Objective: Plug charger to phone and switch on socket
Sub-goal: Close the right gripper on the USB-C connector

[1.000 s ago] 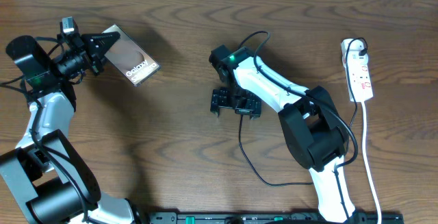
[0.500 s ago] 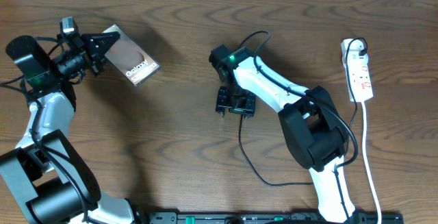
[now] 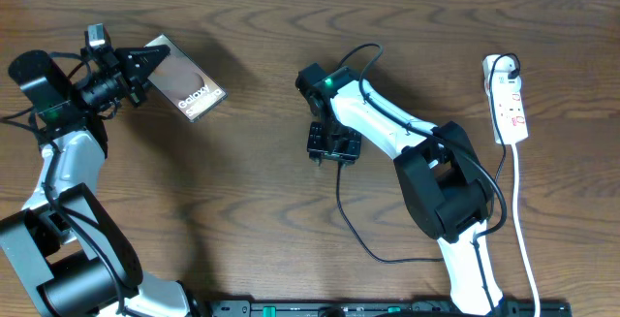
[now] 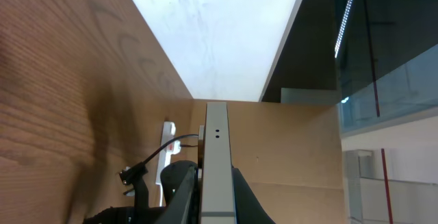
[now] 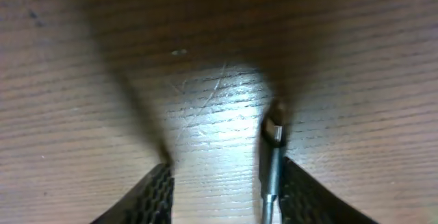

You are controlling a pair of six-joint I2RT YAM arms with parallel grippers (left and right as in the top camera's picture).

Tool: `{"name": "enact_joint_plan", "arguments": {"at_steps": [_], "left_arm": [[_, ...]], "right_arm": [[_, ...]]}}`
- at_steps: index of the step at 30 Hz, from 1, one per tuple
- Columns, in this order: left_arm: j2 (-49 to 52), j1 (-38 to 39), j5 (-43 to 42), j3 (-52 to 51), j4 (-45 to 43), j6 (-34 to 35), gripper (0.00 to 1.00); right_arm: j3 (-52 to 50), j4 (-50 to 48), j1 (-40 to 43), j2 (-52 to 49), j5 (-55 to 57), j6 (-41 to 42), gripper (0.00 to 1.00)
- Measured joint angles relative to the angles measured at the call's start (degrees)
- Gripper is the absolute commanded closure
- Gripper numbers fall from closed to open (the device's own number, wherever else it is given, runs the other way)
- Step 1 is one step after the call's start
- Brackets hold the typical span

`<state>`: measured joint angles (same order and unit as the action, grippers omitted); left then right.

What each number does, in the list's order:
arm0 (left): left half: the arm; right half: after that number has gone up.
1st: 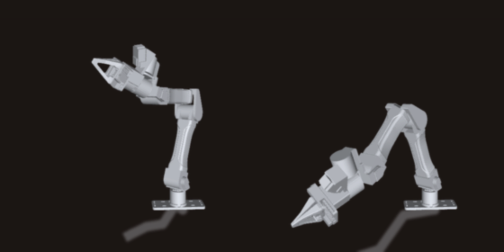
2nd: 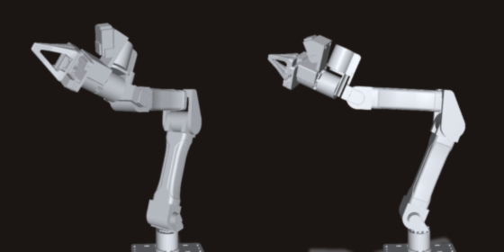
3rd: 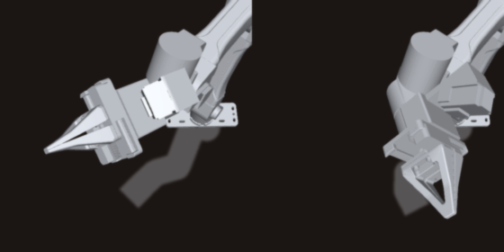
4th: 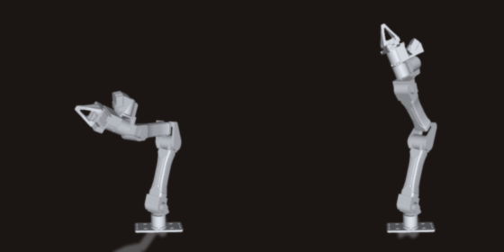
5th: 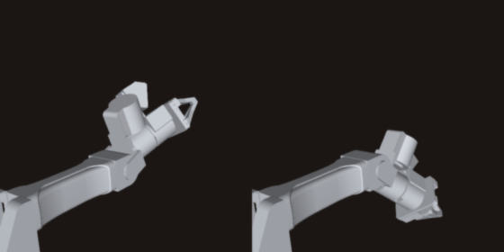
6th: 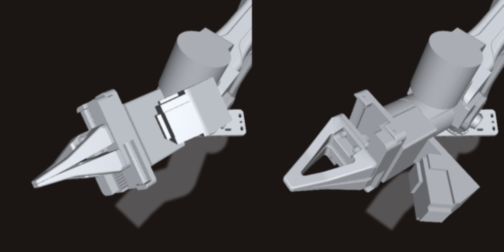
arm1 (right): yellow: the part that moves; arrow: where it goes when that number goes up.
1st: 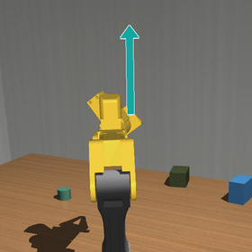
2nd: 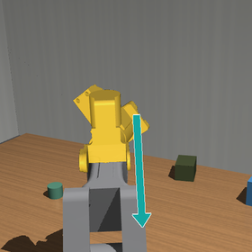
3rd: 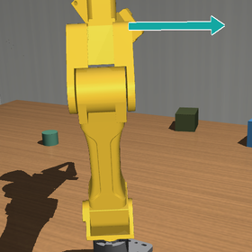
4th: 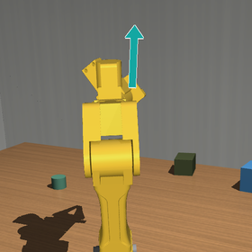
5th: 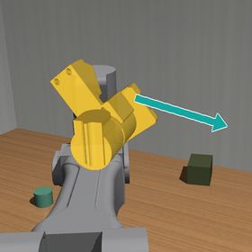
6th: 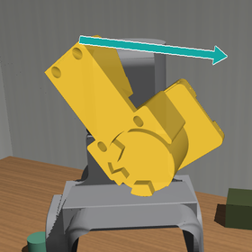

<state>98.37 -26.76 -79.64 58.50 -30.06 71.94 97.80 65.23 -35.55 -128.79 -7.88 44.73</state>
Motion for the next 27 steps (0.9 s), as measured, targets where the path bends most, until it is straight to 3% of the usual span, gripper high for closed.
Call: {"name": "enact_joint_plan", "arguments": {"at_steps": [5, 10, 17, 27], "left_arm": [[0.0, 0.0, 0.0, 0.0, 0.0, 0.0, 0.92], [0.0, 0.0, 0.0, 0.0, 0.0, -0.02, 0.93], [0.0, 0.0, 0.0, 0.0, 0.02, 0.0, 0.93], [0.0, -0.02, 0.0, 0.0, 0.0, 0.0, 0.93]], "right_arm": [[0.0, 0.02, 0.0, 0.0, 0.0, 0.02, 0.6], [0.0, 0.37, 0.0, 0.0, -0.02, 0.0, 0.5], [0.0, 0.74, 0.0, 0.0, -0.02, 0.04, 0.62], [0.0, 0.98, 0.0, 0.0, -0.07, 0.04, 0.65]]}}
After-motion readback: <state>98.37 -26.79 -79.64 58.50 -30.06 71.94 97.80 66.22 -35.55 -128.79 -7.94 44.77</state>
